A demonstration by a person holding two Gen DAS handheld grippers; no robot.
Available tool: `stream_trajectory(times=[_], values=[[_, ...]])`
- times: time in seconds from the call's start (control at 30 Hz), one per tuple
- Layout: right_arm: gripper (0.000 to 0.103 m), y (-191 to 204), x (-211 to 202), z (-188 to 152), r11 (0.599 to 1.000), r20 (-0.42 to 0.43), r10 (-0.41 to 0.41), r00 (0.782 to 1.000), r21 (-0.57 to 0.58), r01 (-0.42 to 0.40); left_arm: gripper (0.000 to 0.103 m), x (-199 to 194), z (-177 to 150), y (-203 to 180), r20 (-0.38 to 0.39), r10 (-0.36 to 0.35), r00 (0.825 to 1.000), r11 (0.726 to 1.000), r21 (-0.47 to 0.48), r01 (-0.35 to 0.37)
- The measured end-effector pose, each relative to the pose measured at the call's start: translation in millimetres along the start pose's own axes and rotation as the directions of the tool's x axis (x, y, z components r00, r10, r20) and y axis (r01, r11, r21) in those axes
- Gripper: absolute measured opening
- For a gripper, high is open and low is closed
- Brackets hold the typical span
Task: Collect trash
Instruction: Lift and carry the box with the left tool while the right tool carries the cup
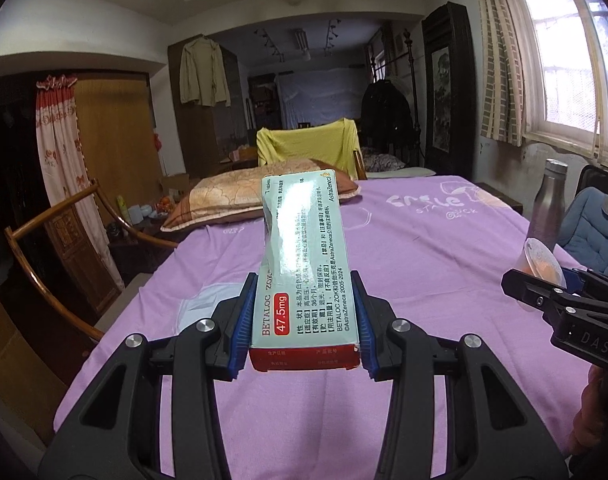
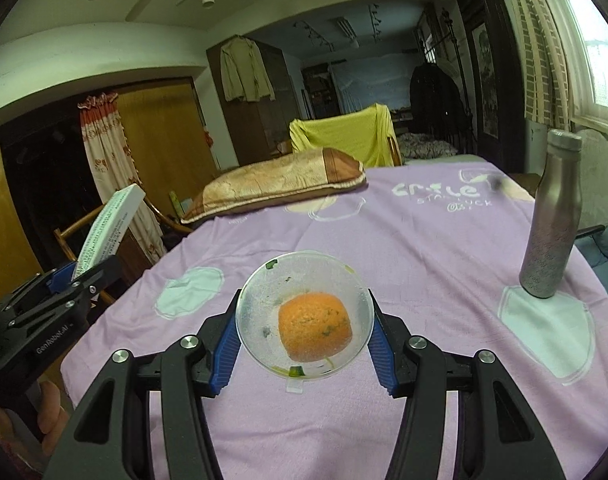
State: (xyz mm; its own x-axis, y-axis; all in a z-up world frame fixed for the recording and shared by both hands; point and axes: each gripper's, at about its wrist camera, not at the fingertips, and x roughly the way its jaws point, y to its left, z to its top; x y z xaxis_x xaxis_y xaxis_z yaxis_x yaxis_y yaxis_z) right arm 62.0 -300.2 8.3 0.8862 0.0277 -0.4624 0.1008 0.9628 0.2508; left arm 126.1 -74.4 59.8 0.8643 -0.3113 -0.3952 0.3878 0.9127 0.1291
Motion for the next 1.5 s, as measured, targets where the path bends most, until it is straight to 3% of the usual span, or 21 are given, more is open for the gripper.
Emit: stream_trajectory(times=[0.33, 0.63, 0.8, 1.0, 1.2, 1.3, 1.43, 1.5], values=[[0.056, 9, -53, -1, 0.997, 0.091, 0.074, 0.993, -0.025, -0.072, 0.044, -53, -1, 0, 0.065, 0.028, 0.997, 0.999, -0.020, -0.027], [0.056, 25, -77, -13, 0.978, 0.123, 0.208, 0.970, -0.046, -0.204, 0.044, -98, -17, 21, 0.054, 0.121, 0.991, 0.989, -0.091, -0.116], [0.056, 41, -77, -22, 0.955, 0.109, 0.294, 0.949, -0.069, -0.288, 0.044, -125, -31, 41, 0.016, 0.217, 0.976, 0.967, -0.143, -0.212], [0.056, 66, -62, -29, 0.911, 0.042, 0.409, 0.912, -0.085, -0.405, 0.044, -161, -57, 76, -0.041, 0.371, 0.928, 0.909, -0.187, -0.372], [0.056, 106, -44, -36, 0.871, -0.051, 0.475, 0.879, -0.111, -0.478, 0.044, -199, -101, 137, -0.162, 0.486, 0.859, 0.809, -0.287, -0.513], [0.056, 136, -34, -41, 0.851, -0.108, 0.496, 0.862, -0.137, -0.507, 0.044, -210, -130, 170, -0.233, 0.523, 0.820, 0.756, -0.317, -0.572], [0.056, 176, -27, -50, 0.823, -0.181, 0.515, 0.838, -0.170, -0.542, 0.044, -217, -180, 210, -0.323, 0.534, 0.781, 0.696, -0.356, -0.624], [0.056, 199, -21, -56, 0.808, -0.223, 0.516, 0.827, -0.194, -0.557, 0.044, -217, -203, 227, -0.369, 0.514, 0.775, 0.675, -0.384, -0.630]])
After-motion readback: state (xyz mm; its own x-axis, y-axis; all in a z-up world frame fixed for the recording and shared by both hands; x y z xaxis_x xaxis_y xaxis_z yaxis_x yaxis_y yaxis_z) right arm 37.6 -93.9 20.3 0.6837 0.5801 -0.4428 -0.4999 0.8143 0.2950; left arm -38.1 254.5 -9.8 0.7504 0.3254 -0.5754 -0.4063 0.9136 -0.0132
